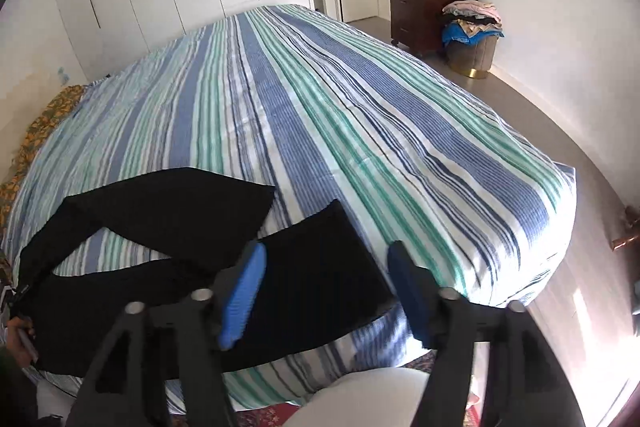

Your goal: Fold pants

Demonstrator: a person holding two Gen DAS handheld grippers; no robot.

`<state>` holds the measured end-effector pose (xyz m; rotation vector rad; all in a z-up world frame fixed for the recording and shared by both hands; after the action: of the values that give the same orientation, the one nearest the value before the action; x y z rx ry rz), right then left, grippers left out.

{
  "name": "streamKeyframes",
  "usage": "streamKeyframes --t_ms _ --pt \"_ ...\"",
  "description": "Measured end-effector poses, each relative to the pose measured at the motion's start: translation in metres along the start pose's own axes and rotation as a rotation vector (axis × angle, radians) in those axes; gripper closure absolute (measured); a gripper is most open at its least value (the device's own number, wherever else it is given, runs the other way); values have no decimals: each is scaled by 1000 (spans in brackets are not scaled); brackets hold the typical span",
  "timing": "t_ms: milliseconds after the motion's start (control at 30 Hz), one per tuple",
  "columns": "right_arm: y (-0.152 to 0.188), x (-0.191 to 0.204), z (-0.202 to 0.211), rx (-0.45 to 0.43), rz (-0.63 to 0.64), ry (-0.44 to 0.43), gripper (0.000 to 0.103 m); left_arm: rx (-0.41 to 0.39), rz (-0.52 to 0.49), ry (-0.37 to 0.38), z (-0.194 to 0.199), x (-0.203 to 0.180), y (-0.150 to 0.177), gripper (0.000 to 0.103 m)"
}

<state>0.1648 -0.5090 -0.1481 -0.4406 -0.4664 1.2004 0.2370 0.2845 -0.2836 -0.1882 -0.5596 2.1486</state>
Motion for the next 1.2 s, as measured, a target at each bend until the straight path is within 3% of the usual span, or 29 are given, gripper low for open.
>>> streamKeyframes --t_ms 67,267,400,500,600,700,900,1100,1200 --pt "21 20 13 -19 21 -63 22 22 -13 -1 16 -5 3 1" --pt "49 121 -6 1 140 -203 22 -34 -68 271 98 -54 55 1" --pt "64 174 -21 -9 181 -288 22 -1 -117 373 118 -92 101 1" --pt "82 206 -37 13 226 -353 22 10 -227 365 116 -116 128 1" --pt "110 225 -63 92 309 -338 22 -38 -307 326 117 -125 145 1" --pt "126 228 -77 151 338 -327 22 -61 -326 327 116 -124 151 1" --pt "122 223 -75 125 316 -331 22 -54 -319 358 114 -124 157 1" --pt "129 220 -87 179 303 -328 22 -59 -395 291 105 -129 171 1" --pt "131 218 -91 195 279 -344 21 -41 -384 300 102 -128 173 1"
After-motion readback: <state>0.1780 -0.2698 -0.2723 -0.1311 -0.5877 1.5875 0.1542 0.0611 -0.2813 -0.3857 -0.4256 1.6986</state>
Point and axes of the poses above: each gripper's, at about its wrist camera, not at the fingertips, and z roughly against the way its jaws point, x to its left, y to its underside, the point moved 9 cm from there along -z, roughly the way its jaws point, and after that the axes turned 7 degrees about x, right-handed, at the moved point
